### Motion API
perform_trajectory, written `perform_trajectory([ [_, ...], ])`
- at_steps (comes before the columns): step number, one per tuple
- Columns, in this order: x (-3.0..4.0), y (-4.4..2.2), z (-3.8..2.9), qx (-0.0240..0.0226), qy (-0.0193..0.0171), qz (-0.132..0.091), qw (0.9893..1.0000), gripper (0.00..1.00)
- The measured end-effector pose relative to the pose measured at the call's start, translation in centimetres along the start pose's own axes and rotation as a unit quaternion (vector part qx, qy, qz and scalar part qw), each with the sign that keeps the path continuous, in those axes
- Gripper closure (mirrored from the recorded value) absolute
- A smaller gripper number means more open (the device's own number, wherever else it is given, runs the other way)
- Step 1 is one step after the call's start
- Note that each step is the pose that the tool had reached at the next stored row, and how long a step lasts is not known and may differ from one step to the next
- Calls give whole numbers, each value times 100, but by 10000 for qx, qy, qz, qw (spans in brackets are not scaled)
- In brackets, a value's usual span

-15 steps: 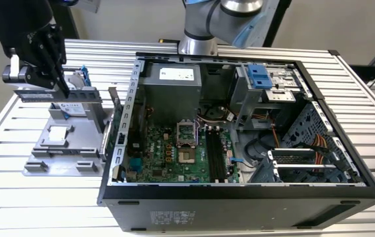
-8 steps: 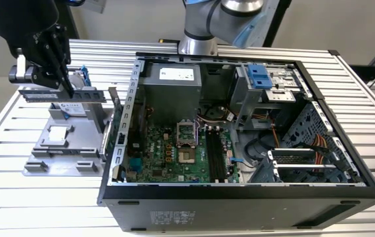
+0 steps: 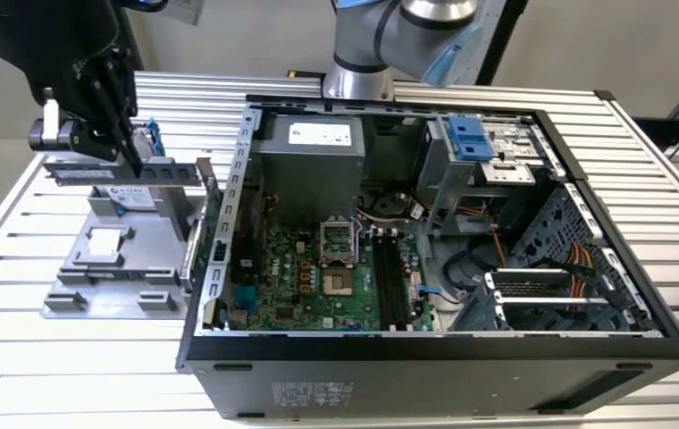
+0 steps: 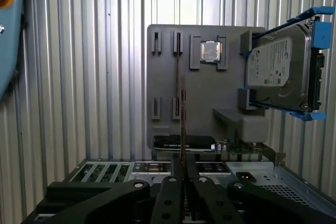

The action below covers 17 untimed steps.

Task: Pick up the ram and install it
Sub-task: 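Pick up the ram and move it above insertion slot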

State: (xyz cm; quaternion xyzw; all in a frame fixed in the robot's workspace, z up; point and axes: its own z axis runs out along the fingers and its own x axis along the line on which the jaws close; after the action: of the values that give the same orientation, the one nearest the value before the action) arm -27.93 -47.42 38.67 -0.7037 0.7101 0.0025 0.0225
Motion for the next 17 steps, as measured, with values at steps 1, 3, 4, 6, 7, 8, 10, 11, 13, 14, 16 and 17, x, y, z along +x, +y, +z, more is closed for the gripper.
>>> perform_trajectory([
  [1,0,-9,0,0,0,0,10000,100],
  [3,0,-28,1,0,0,0,10000,100],
  [4,0,-38,1,0,0,0,10000,100],
  [6,0,-57,2,0,0,0,10000,100],
  [7,-1,-66,2,0,0,0,10000,100],
  [8,-1,-76,2,0,1,0,10000,100],
  [10,-1,-95,3,0,1,0,10000,100],
  [11,-1,-104,3,0,1,0,10000,100],
  [13,-1,-123,3,0,1,0,10000,100],
  [14,-1,-131,4,0,1,0,10000,100],
  [16,-1,-149,4,0,1,0,10000,100],
  [17,-1,-158,4,0,2,0,10000,100],
])
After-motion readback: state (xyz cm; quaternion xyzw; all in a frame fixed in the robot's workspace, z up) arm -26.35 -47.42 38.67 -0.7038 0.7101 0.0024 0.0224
